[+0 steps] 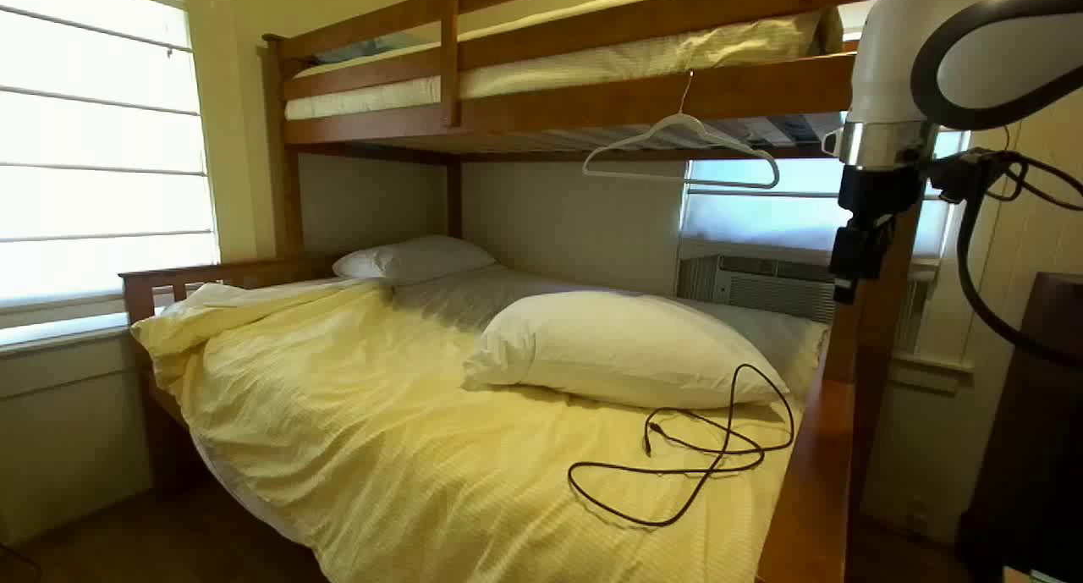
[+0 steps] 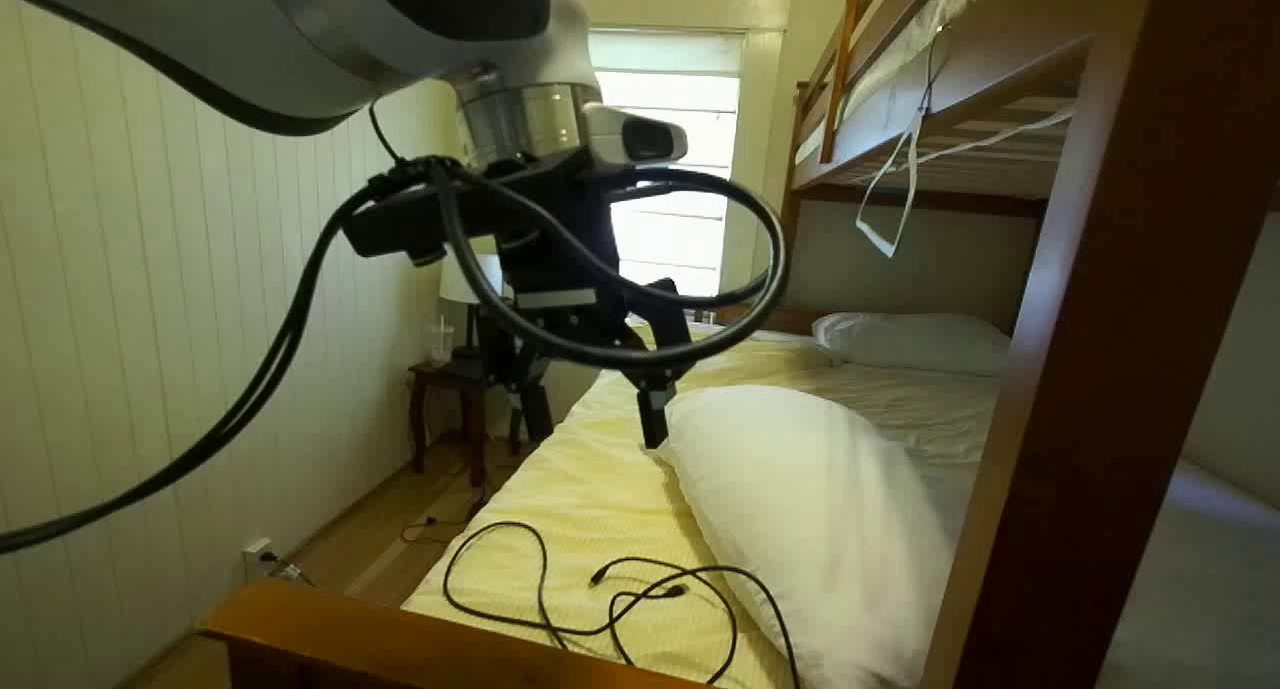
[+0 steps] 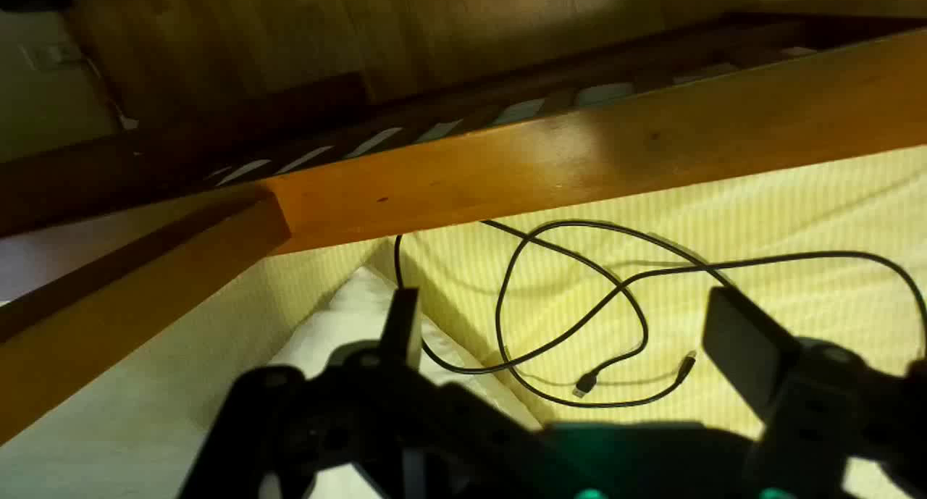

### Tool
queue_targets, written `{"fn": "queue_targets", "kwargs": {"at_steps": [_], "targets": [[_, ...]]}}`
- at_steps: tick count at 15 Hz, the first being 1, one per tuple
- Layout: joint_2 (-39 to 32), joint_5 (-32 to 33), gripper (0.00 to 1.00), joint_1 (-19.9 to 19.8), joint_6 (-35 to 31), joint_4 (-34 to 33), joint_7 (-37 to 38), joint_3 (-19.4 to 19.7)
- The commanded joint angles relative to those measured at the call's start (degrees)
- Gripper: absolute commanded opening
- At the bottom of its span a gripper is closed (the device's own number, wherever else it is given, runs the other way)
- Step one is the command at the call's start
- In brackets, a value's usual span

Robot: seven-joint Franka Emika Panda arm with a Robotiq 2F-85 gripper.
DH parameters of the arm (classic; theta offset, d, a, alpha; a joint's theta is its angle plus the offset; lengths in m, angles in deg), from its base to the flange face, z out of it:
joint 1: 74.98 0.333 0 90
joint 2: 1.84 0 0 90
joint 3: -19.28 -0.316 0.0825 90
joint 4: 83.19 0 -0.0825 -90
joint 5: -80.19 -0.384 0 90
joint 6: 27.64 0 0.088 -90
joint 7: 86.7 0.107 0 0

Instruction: Straighten the black cable

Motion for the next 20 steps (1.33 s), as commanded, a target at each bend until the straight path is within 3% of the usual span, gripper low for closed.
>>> {"fn": "queue_targets", "kwargs": {"at_steps": [1, 5, 9, 14, 17, 20], "targets": [[0.0, 0.6, 1.00, 1.0, 0.4, -0.2, 0.6, 0.7], [0.0, 0.6, 1.00, 1.0, 0.4, -0.2, 0.6, 0.7], [-8.0, -1.9, 1.00, 1.3, -5.0, -1.1, 9.1, -1.7], [-23.4, -4.6, 1.00, 0.7, -16.8, -3.4, 26.7, -6.4], [-32.9, -6.6, 1.00, 0.5, -27.6, -5.6, 35.3, -7.7], [-41.9, -3.7, 1.00, -0.4, -39.3, -7.5, 44.5, -8.1]]}}
